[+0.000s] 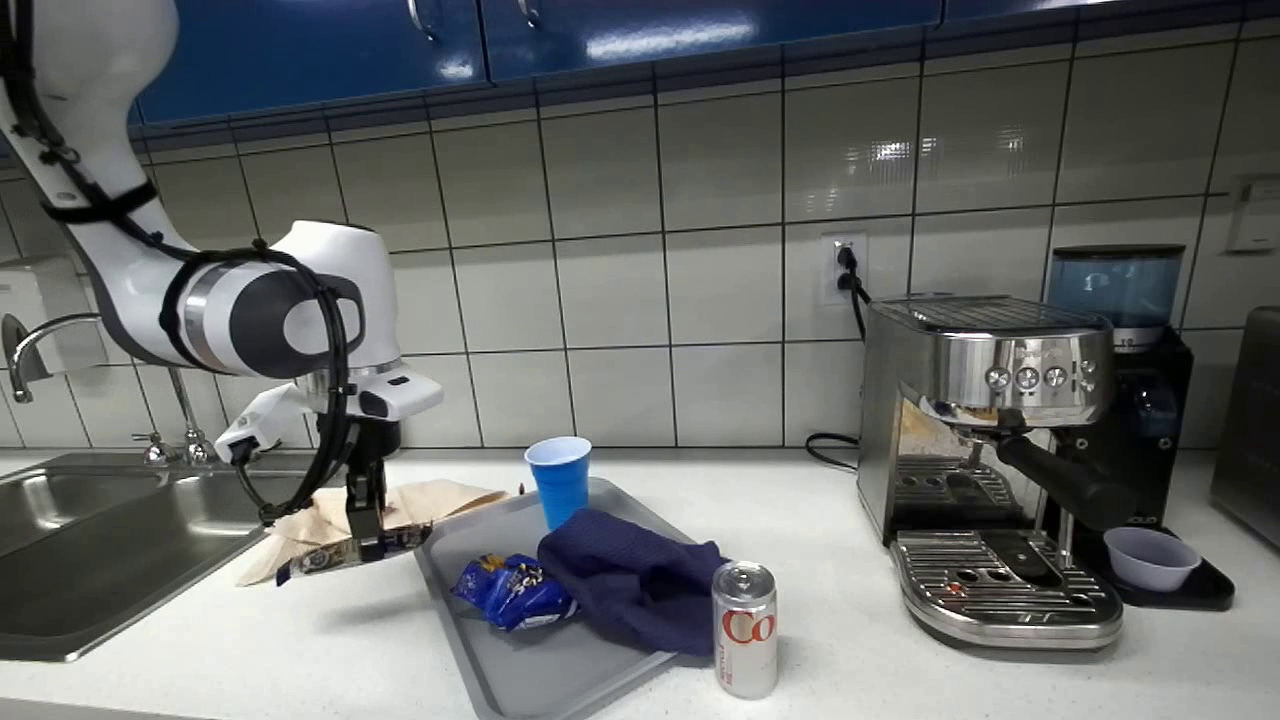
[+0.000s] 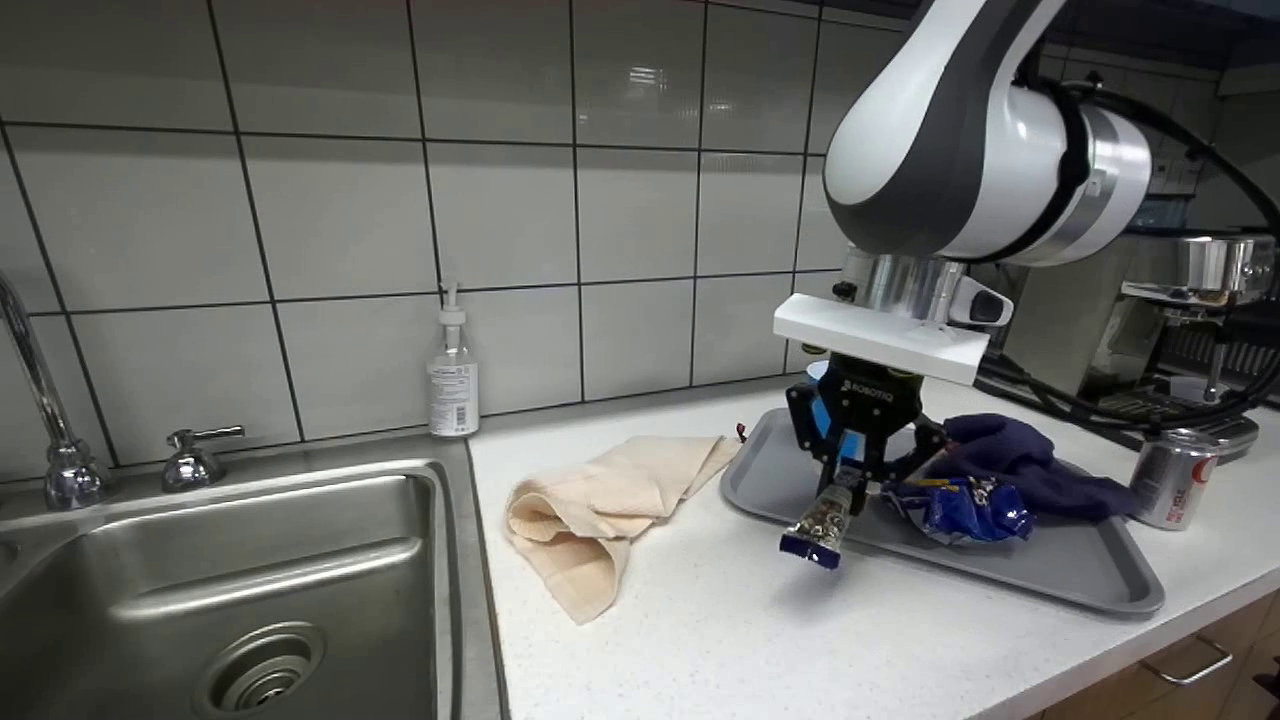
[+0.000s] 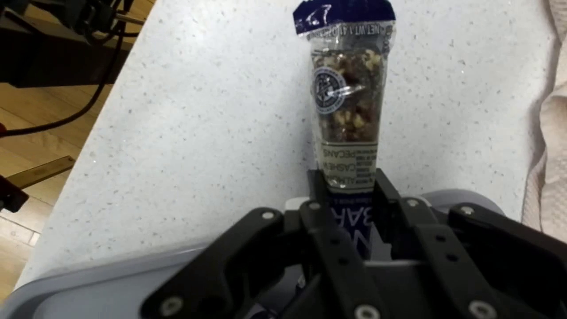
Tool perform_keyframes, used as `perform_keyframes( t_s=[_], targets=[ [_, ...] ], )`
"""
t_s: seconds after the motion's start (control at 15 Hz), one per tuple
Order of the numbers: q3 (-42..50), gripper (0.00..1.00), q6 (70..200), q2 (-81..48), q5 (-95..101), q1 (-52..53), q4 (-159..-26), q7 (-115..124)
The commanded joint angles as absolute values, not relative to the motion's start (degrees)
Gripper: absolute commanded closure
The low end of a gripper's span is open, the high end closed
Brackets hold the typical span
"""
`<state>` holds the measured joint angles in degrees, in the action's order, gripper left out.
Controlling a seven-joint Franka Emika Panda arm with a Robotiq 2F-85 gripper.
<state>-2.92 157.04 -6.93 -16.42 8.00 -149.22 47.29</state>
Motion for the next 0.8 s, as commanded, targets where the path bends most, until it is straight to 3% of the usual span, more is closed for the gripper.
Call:
perform_keyframes(
  t_s=[0.0,0.73],
  targets=[
    [-1.83,0.93,154.33,-7.67,-17.26,5.72,-145.96,47.53],
    [2.51,0.93,154.26,-16.12,-16.65,4.60,-138.08,52.45]
  ],
)
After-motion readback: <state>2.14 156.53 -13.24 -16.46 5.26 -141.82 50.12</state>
